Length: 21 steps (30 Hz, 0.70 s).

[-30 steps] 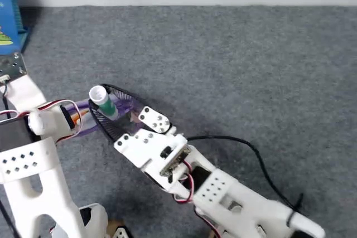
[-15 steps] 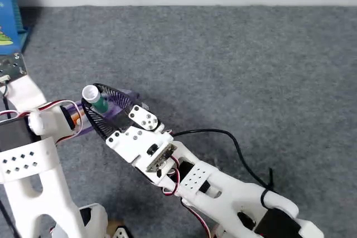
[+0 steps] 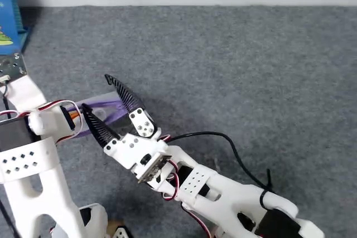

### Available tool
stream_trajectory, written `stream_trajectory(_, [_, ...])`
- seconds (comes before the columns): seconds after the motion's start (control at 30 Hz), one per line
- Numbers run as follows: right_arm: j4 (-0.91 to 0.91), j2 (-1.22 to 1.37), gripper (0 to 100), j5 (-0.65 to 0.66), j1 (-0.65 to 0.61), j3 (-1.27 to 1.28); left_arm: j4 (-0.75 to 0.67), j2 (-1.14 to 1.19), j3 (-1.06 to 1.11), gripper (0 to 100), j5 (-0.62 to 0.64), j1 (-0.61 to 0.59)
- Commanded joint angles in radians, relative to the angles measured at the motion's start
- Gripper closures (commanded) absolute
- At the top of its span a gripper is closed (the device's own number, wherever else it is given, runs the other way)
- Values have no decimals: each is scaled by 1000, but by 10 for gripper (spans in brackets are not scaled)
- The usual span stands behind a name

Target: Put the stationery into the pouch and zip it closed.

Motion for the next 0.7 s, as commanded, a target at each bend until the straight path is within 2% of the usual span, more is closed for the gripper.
stream_trajectory(0.0, [68,-97,803,12,-1,-6,-5,11,-5,987,6,-3])
stream_trajectory(0.13, [263,-237,808,12,31,-6,-6,12,-5,987,5,-3])
stream_trajectory(0.23, [481,-358,808,-5,79,-8,-14,11,5,987,5,-3])
stream_trajectory(0.4, [866,-568,808,-198,189,-12,-32,9,16,987,5,-3])
stream_trajectory(0.67, [1279,-792,808,-212,216,-6,-29,6,15,987,5,-5])
